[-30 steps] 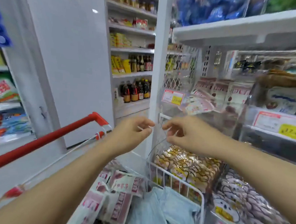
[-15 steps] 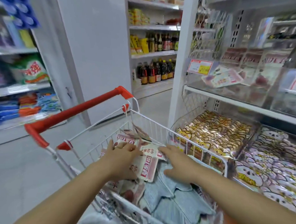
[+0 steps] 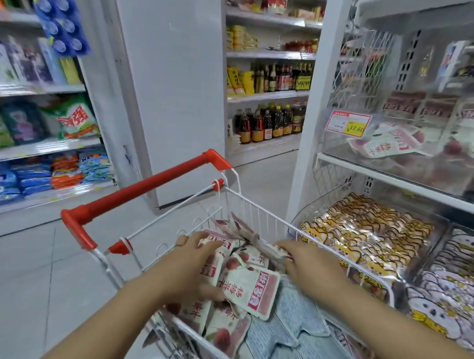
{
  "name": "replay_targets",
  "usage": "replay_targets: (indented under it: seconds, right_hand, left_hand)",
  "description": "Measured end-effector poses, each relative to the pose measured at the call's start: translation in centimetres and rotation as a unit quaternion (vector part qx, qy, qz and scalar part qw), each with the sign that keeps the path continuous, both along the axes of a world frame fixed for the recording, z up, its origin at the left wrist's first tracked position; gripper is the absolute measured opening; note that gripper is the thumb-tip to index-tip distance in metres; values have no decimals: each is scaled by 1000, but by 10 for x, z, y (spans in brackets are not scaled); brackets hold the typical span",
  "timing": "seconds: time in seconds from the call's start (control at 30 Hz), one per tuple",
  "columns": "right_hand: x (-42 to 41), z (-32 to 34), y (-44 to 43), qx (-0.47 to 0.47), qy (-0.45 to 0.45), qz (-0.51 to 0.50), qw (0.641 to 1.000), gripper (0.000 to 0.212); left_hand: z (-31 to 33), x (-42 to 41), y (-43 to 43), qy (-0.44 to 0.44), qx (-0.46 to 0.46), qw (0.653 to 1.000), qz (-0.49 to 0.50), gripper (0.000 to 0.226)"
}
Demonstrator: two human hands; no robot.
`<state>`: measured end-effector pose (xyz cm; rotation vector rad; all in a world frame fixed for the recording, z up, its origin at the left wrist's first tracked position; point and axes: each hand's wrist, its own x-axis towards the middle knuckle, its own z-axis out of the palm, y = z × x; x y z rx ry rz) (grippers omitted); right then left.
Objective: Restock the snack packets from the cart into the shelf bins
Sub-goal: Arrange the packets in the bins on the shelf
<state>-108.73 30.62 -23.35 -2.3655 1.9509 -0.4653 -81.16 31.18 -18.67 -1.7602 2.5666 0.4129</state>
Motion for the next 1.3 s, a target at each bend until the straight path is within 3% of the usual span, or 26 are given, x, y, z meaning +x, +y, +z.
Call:
replay_targets:
  seconds: [0.27, 0.4, 0.47, 0.57, 0.67, 0.8, 0.87, 1.03, 1.1, 1.2, 1.3]
  right_hand:
    - [-11, 22, 48, -59, -173, 36, 983, 38]
    - [17, -1, 73, 83, -232, 74, 966, 41]
    - [26, -7, 75, 153, -246, 100, 952, 31]
    - [32, -8, 69, 153, -252, 86, 952, 17]
    - [32, -14, 58, 160, -224, 20, 961, 52]
    - [38, -5, 49, 261, -255, 9, 931, 117]
    - [47, -2, 52, 287, -235, 18, 928, 131]
    - [53, 4, 61, 269, -291, 36, 917, 78]
    - [50, 8, 62, 261, -308, 37, 914, 69]
    - [42, 17, 66, 262, -296, 60, 917, 67]
    - [23, 42, 72, 232, -260, 99, 932, 52]
  left_hand:
    - [3, 13, -2, 92, 20, 995, 33, 83]
    - [11, 8, 3, 129, 55, 989, 34, 83]
    - [14, 4, 6, 146, 75, 986, 35, 81]
    - [15, 3, 11, 140, 75, 986, 42, 80]
    - [14, 6, 18, 101, 94, 989, 44, 91]
    - [12, 10, 23, 59, 113, 991, 33, 103]
    - [12, 10, 23, 82, 110, 990, 30, 104]
    - [10, 16, 20, 196, 79, 976, 59, 100]
    - [11, 18, 19, 238, 61, 967, 67, 87]
    - [12, 17, 17, 302, 44, 949, 80, 51]
    - [17, 12, 15, 332, 48, 936, 105, 39]
